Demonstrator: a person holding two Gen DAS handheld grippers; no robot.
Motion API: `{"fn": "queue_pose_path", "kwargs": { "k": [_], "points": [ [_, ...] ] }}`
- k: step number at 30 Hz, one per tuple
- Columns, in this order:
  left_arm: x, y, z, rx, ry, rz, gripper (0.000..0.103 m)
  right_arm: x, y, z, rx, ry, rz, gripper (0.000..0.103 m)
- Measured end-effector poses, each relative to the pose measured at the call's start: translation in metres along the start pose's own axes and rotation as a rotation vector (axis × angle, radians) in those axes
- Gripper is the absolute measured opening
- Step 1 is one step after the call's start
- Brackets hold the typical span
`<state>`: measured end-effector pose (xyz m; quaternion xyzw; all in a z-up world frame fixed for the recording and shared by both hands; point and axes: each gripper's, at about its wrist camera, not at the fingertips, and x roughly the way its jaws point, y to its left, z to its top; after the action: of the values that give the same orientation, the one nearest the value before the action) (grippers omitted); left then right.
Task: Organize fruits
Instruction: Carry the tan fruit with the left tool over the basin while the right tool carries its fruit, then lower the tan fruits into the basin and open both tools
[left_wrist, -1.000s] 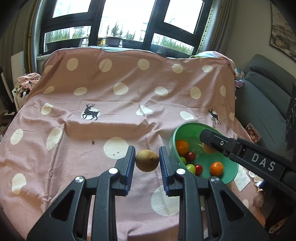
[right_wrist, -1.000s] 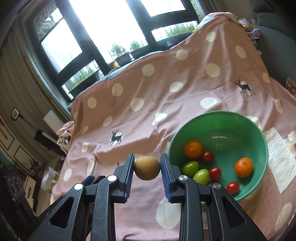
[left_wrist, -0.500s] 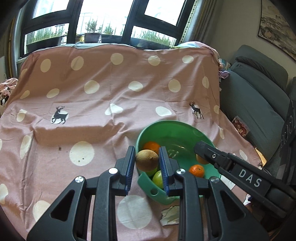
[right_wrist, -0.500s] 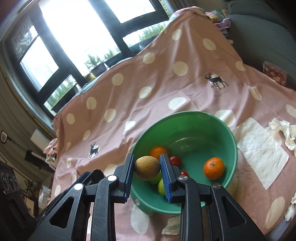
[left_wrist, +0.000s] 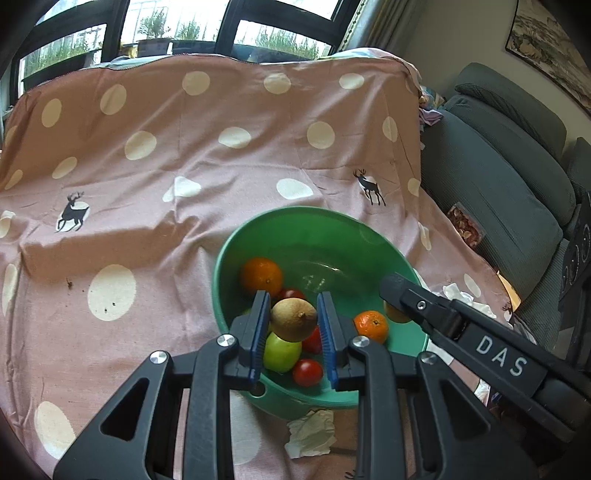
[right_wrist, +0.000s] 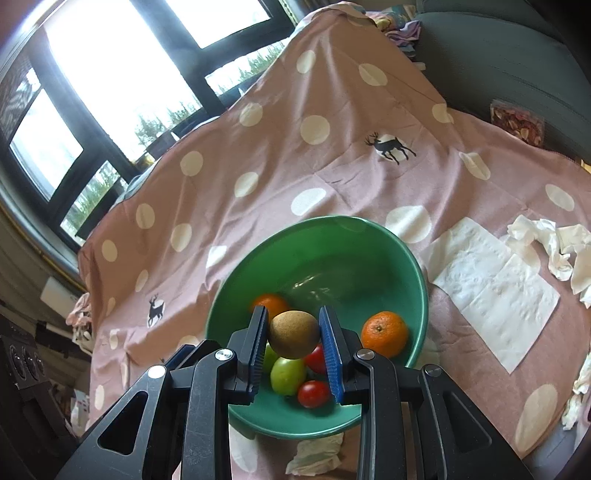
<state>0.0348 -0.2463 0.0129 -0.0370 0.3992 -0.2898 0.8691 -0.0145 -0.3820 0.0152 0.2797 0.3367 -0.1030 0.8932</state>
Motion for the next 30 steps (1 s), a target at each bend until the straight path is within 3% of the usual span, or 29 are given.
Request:
{"fn": "queue_pose_path", "kwargs": {
  "k": [30],
  "points": [
    [0.049,-0.014,-0.008,0.036,0.146,-0.028,0.026,0.025,-0.024,0.001,0.057,0.077,-0.09,0.031]
  ]
}}
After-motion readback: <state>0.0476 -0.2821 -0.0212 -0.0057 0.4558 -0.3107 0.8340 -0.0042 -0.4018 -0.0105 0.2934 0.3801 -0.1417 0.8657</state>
